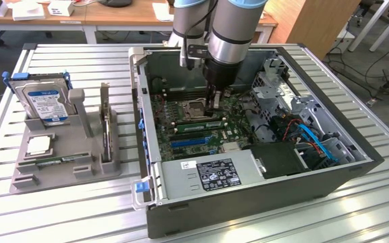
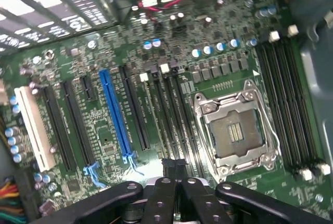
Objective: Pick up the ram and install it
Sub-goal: 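Press down the ram until it locks into place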
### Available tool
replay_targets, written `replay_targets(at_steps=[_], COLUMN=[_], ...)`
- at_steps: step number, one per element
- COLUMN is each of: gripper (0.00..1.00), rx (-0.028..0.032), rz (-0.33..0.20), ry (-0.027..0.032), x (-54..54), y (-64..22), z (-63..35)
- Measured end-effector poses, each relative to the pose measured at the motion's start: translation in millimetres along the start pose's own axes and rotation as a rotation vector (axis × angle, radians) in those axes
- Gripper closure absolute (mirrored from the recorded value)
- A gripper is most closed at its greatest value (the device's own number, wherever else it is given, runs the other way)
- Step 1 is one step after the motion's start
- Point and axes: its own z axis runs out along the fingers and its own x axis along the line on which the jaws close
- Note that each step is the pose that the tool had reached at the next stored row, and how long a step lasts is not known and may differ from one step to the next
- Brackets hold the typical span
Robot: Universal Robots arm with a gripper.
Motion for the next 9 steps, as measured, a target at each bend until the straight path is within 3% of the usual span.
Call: replay_targets(at_steps=[9], gripper=[0.91], rx=[0.0035], rz=[0.141], ry=[-0.0028], x=[0.0], y=[0.0], z=[0.4])
